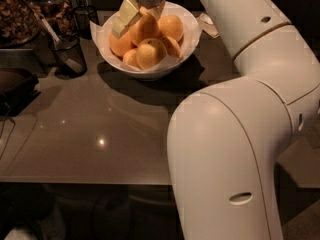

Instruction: Pick orange from white bowl

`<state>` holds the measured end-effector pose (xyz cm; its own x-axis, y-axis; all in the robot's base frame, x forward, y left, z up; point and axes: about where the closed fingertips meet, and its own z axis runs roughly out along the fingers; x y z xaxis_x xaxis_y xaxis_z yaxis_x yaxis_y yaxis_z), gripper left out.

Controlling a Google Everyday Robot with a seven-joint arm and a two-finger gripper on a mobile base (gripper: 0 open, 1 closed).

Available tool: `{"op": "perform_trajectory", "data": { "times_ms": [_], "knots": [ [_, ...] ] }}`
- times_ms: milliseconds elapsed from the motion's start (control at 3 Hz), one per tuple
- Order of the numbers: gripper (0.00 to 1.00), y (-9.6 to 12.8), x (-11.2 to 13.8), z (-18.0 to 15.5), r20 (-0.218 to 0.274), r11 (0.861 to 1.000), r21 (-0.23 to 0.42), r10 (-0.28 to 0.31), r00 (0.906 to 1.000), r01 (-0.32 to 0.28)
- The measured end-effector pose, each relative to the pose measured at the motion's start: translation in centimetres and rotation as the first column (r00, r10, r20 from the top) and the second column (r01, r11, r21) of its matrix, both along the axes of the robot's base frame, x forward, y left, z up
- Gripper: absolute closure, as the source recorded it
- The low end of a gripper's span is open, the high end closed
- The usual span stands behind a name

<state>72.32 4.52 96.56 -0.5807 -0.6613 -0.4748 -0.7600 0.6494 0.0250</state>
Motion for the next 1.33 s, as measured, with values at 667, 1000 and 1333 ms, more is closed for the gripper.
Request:
{"op": "perform_trajectory", "data": {
  "times_ms": [667,1000,1333],
  "knots": [
    [0.18,0.9,0.1,-2.1,-0.038,1.000,-0.002,0.012,0.9992,-0.012],
    [0.18,0.8,0.1,-2.1,-0.041,1.000,-0.003,0.011,0.9991,-0.012],
    [0.37,0.2,0.1,-2.4,-0.010,1.000,-0.005,0.010,0.9999,-0.010]
  ]
}}
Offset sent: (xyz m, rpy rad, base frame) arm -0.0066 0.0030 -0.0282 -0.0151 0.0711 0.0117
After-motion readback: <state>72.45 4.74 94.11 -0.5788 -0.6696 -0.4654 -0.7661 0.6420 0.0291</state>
